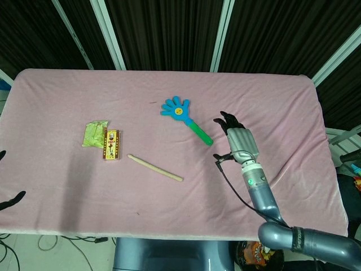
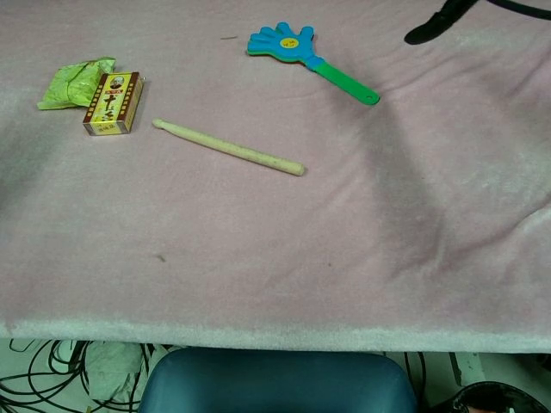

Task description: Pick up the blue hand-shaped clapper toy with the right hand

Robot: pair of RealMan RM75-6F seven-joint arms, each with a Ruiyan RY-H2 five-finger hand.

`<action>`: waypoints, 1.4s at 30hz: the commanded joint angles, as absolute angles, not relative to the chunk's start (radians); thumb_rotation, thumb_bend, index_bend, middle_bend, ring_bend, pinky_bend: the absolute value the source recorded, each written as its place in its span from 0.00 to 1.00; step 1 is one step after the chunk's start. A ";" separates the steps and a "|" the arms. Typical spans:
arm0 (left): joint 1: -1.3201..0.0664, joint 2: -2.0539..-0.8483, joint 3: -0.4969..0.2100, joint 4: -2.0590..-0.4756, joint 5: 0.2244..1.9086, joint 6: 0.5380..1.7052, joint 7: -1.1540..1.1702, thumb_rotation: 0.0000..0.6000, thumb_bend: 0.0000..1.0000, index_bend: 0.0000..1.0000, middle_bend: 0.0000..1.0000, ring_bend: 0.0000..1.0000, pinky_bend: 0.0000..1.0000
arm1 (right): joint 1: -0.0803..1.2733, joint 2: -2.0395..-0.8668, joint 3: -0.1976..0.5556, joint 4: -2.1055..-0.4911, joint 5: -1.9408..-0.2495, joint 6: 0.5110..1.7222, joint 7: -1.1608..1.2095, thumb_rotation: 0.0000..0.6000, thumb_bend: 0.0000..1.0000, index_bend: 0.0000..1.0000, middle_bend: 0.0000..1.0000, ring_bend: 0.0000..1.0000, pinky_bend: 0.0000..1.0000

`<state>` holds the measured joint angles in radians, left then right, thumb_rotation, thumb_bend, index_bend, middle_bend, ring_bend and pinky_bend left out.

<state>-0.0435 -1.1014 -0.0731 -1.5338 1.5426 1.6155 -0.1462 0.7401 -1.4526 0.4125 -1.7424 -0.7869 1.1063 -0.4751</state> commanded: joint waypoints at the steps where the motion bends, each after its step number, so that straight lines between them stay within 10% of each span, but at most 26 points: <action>1: -0.046 -1.098 -0.073 -1.535 1.539 1.609 -0.155 1.00 0.00 0.00 0.00 0.00 0.00 | 0.902 -1.596 0.478 -1.552 -0.609 1.069 -0.605 1.00 0.14 0.20 0.07 0.01 0.22; 20: -0.053 -1.083 -0.077 -1.547 1.514 1.579 -0.187 1.00 0.00 0.00 0.00 0.00 0.00 | 1.270 -2.025 0.532 -0.728 -0.352 0.890 -0.802 1.00 0.14 0.28 0.07 0.00 0.21; 42: -0.057 -1.082 -0.080 -1.556 1.495 1.560 -0.183 1.00 0.00 0.00 0.00 0.00 0.00 | 1.361 -2.200 0.615 -0.302 -0.466 0.709 -0.659 1.00 0.14 0.27 0.07 0.00 0.21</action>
<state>-0.0570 -1.0819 -0.0802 -1.5560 1.4954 1.5600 -0.1835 1.3621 -2.1947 0.6095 -0.3087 -0.4601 0.7156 -0.6629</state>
